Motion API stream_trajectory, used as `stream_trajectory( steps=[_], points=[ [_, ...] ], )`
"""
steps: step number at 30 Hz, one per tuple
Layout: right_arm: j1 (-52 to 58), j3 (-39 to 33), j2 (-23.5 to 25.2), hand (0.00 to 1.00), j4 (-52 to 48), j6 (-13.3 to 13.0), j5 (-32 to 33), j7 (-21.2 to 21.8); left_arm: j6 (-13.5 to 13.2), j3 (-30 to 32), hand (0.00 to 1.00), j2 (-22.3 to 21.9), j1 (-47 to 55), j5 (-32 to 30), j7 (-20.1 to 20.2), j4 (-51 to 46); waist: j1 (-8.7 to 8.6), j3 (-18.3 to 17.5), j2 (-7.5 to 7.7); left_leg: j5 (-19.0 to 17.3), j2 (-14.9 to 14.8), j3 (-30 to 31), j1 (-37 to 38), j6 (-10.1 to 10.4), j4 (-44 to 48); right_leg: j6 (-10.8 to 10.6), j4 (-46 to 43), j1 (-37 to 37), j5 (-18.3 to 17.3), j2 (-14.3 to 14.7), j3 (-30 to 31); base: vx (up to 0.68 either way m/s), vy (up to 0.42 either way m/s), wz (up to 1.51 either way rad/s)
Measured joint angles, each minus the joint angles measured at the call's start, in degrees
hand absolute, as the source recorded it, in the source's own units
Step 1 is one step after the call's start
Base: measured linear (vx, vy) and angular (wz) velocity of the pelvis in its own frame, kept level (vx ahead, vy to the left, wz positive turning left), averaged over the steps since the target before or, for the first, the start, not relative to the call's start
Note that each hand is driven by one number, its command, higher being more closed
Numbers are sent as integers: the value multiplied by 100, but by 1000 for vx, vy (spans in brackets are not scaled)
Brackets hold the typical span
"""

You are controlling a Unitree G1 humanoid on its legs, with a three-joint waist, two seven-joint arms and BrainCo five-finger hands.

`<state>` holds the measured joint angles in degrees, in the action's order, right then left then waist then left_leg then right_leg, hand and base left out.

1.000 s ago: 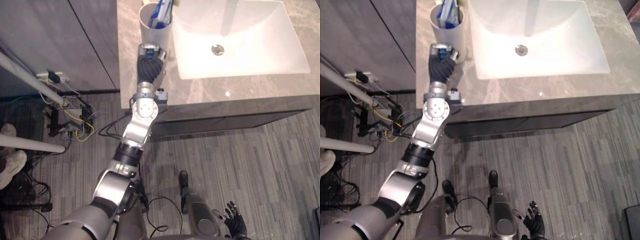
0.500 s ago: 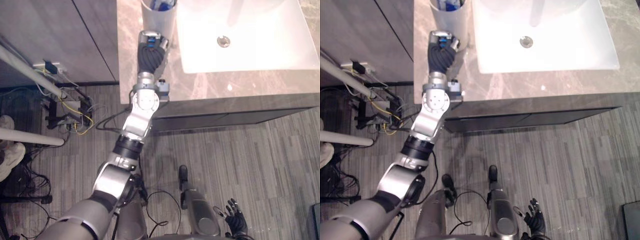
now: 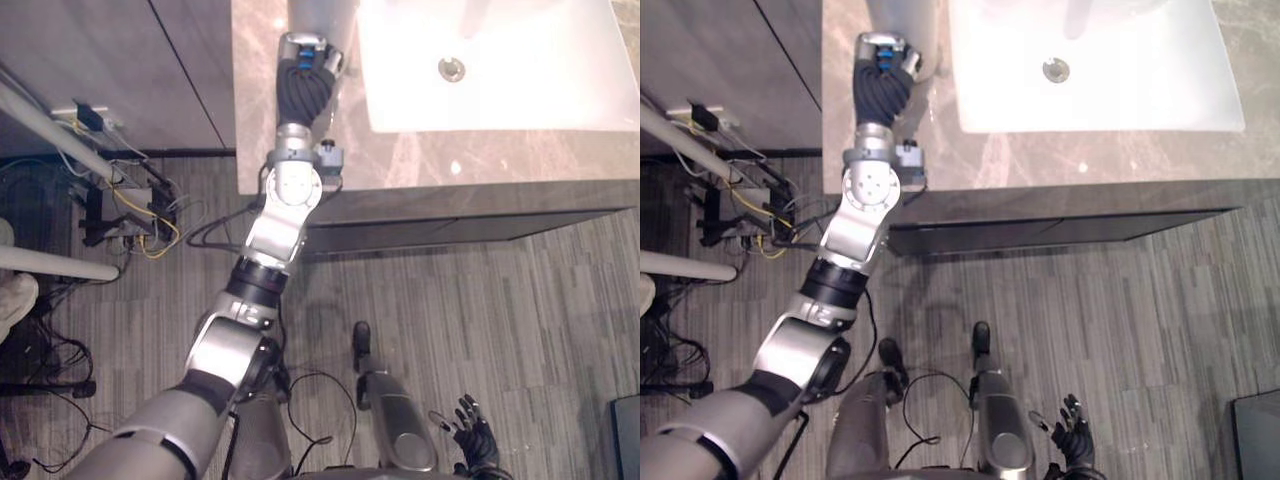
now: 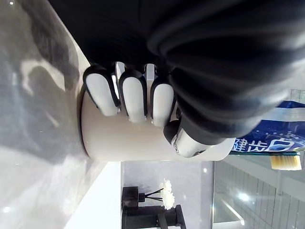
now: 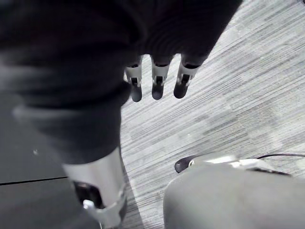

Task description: Organize washtable

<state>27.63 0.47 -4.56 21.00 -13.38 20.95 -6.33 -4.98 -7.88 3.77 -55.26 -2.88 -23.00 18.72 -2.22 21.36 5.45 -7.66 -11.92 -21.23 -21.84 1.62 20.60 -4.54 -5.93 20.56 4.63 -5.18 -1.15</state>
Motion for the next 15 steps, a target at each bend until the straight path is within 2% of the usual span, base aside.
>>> stream_trajectory(
  steps=[15],
  points=[
    [-86,-21,-39,0,-2,-22,2,0,-59,-51,100,-2,-254,254,-66,168,1,59,4,-8,-6,-28,-53,-7,35,-1,-67,88,0,0,43,3,5,-1]
  ],
)
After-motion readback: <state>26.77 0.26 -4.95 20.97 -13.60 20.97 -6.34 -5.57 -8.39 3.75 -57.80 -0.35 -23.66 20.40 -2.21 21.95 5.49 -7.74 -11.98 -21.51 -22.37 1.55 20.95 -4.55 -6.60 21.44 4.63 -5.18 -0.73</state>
